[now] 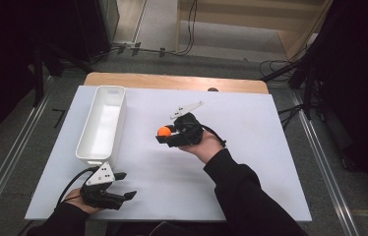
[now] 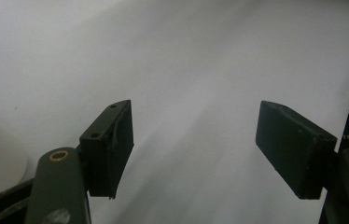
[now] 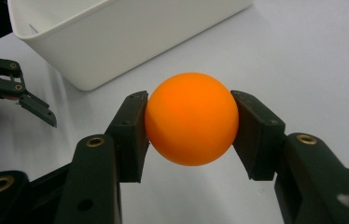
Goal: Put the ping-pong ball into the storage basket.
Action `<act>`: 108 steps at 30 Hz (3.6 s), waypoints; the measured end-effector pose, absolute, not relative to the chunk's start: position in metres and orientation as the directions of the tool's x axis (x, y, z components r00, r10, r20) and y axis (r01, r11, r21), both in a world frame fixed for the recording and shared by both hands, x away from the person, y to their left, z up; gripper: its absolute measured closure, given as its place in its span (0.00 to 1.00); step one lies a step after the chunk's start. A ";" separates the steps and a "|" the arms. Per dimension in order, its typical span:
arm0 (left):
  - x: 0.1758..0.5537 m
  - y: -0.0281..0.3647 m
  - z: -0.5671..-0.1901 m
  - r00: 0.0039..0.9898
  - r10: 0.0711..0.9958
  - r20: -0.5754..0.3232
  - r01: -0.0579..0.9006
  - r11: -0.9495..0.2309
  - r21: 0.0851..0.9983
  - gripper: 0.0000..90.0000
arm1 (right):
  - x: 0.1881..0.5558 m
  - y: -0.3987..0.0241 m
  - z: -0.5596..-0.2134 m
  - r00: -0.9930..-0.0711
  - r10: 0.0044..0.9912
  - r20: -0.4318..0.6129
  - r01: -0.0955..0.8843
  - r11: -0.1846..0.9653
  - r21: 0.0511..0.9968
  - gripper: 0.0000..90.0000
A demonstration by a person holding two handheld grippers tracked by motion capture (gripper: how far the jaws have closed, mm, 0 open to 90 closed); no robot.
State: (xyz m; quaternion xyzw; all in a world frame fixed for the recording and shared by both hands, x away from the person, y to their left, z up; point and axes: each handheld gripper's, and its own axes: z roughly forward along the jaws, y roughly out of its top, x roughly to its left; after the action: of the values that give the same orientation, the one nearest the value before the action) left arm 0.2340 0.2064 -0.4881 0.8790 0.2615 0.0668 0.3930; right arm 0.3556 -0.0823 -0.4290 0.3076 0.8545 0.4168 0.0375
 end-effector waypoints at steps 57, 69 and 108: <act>0.234 0.207 -0.489 0.850 0.520 -0.089 0.412 -0.549 0.727 0.31 | 0.365 -0.032 -0.425 -0.850 0.469 0.240 0.469 0.464 0.752 0.53; 0.234 0.208 -0.489 0.849 0.521 -0.091 0.413 -0.546 0.729 0.31 | 0.369 -0.020 -0.417 -0.854 0.460 0.243 0.464 0.462 0.756 0.53; 0.233 0.209 -0.488 0.851 0.521 -0.072 0.401 -0.556 0.728 0.31 | 0.389 0.017 -0.405 -0.856 0.449 0.256 0.466 0.457 0.758 0.53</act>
State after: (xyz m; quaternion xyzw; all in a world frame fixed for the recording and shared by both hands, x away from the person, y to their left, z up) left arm 0.2333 0.2085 -0.4883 0.8788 0.2624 0.0761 0.3914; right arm 0.3894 0.0174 -0.4055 0.2679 0.8534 0.4470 -0.0096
